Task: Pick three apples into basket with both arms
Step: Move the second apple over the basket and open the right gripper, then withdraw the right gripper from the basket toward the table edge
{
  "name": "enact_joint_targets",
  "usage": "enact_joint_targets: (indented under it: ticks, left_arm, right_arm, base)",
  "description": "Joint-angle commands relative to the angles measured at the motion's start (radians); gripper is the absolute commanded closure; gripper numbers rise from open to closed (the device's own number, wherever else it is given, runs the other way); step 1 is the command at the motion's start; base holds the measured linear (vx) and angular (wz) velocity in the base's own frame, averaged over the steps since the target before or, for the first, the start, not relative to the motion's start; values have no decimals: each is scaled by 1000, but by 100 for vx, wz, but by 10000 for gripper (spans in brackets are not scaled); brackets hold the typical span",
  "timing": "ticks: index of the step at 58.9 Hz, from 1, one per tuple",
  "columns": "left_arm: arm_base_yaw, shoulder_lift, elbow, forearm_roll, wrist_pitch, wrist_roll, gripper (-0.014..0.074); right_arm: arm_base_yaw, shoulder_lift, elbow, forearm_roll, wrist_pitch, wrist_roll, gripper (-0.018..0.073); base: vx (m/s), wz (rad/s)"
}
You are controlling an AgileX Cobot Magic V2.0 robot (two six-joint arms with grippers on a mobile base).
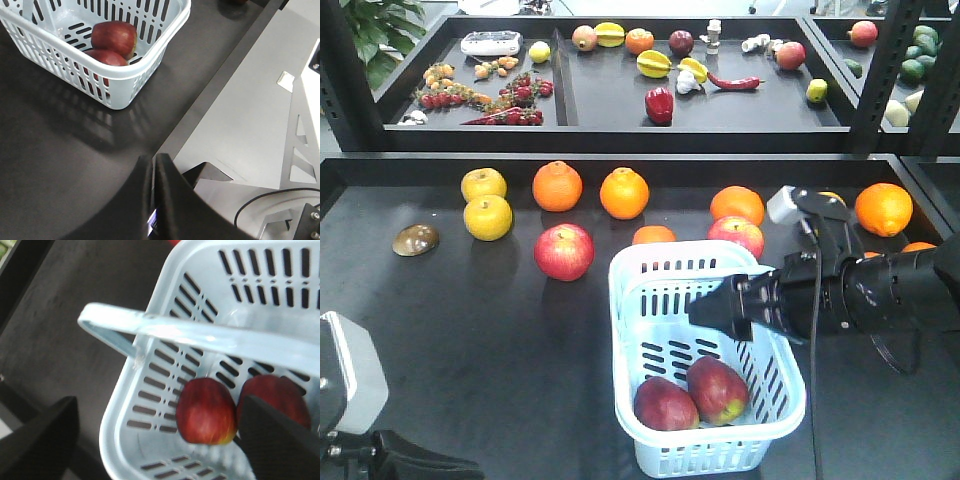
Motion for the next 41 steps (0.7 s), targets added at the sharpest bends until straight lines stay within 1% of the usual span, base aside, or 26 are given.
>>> enact_joint_targets:
  ticks: [1,6,13,14,20,25,26,27,30,34,37,40,41]
  left_arm:
    - [-5,-7,-27,-42,-42,-9,602]
    - [-5,-7,-27,-42,-42,-9,602]
    - [-5,-7,-27,-42,-42,-9,602]
    - [-5,-7,-27,-42,-42,-9,602]
    - [-5,-7,-27,-42,-42,-9,602]
    - [-5,-7,-27,-42,-42,-9,602]
    - [-5,-7,-27,-42,-42,-9,602]
    - [-5,-7,-27,-42,-42,-9,602]
    - [-5,-7,-27,-42,-42,-9,602]
    - [-5,-7,-27,-42,-42,-9,602]
    - [-5,-7,-27,-42,-42,-9,602]
    - [-5,-7,-27,-42,-42,-9,602]
    - [-5,-7,-27,-42,-42,-9,602]
  right_arm:
    - [-3,-28,-31,-36,64,33,109]
    - [-3,-28,-31,-128,139,88,281]
    - [-3,-35,-31,-316,224,184,557]
    - [-3,-38,-31,-338,229,198,575]
    - [-4,-77,-31,-513,234,324,570]
    - [-5,-129,-31,-732,233,472,568]
    - [-7,-143,-31,-796,234,522,568]
    - [-9,-152,-31,-838,235,557,568]
    - [-33,-186,-31,-971,243,677,568]
    - [-80,-214,-31,-1111,266,768,567]
    - [-135,-223,-31,-1162,286,796,567]
    - [-191,-223,-30,-1170,301,788,567]
    - [-223,-223,-29,-1170,305,781,566]
  base:
    - [0,0]
    - [0,0]
    - [0,0]
    - [0,0]
    - [0,0]
    - [0,0]
    - [0,0]
    - [0,0]
    - [0,0]
    - [0,0]
    - [0,0]
    - [0,0]
    - [0,0]
